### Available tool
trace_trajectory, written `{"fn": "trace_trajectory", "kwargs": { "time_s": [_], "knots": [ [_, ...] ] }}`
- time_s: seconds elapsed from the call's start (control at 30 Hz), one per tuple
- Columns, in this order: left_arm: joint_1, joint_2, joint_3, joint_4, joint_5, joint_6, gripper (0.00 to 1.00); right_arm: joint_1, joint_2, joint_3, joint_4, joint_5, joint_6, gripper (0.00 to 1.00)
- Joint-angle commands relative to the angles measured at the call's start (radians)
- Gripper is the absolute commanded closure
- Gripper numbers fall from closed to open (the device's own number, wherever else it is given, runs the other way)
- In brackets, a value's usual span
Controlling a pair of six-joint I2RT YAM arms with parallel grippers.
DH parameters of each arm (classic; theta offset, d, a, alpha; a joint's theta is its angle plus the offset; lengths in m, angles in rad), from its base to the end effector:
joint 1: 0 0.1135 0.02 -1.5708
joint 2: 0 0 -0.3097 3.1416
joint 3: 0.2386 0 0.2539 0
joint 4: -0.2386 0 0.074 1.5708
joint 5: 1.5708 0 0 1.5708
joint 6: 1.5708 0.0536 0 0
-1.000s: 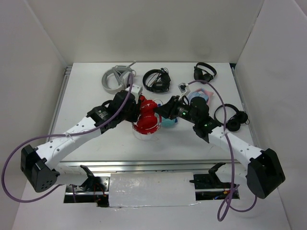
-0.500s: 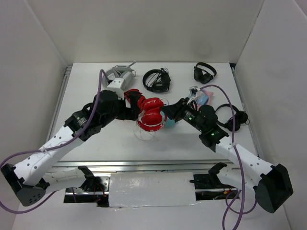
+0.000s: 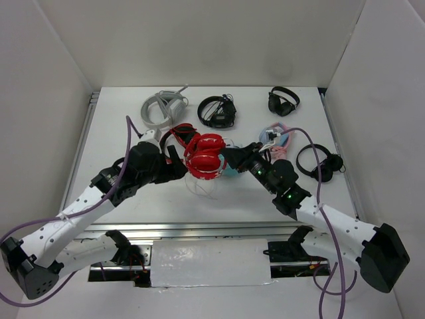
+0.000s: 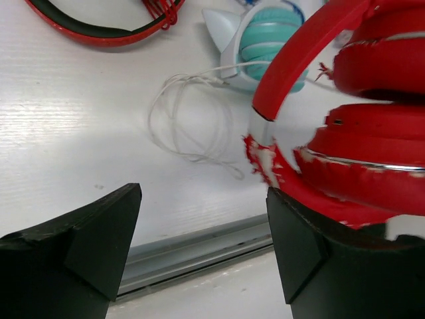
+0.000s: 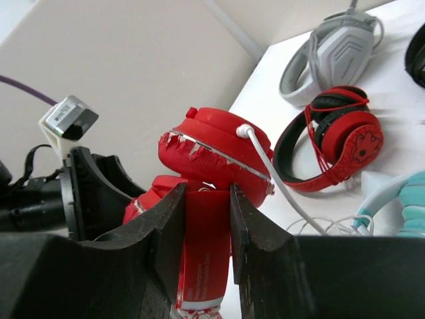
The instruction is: Wrap the headphones
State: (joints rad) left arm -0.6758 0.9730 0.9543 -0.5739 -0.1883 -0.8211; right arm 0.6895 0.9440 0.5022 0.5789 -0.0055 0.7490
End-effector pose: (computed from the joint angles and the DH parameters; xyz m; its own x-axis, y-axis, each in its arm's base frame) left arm 0.1612 -0.1164 0.3541 -0.6580 -0.3939 -0.6418 0.0172 0.8441 -0.5359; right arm 0.1645 0.1360 0.3305 -0.3588 0.5867 -0.7260 -0.5408 0.5033 0.6740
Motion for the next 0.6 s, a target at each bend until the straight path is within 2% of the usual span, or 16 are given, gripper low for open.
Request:
{"fn": "trace_trajectory", "kwargs": {
  "time_s": [0.0, 0.13, 0.3, 0.43, 0.57],
  "knots": [
    [0.024, 0.004, 0.024, 0.098, 0.030, -0.102, 0.11, 0.079, -0.011, -0.014, 0.228, 0.209, 0.020, 1.00],
    [0.042, -0.023, 0.021, 0.083, 0.013, -0.127, 0.10, 0.153, -0.002, -0.017, 0.226, 0.324, -0.034, 1.00],
    [0.061, -0.053, 0.000, 0.065, -0.026, -0.150, 0.11, 0.183, 0.006, -0.021, 0.260, 0.349, -0.057, 1.00],
    [0.064, -0.027, -0.015, 0.057, -0.025, -0.180, 0.20, 0.206, 0.013, -0.031, 0.309, 0.380, -0.059, 1.00],
    [0.064, -0.011, -0.034, 0.112, 0.004, -0.187, 0.24, 0.246, 0.042, -0.028, 0.355, 0.426, -0.097, 1.00]
  ]
}}
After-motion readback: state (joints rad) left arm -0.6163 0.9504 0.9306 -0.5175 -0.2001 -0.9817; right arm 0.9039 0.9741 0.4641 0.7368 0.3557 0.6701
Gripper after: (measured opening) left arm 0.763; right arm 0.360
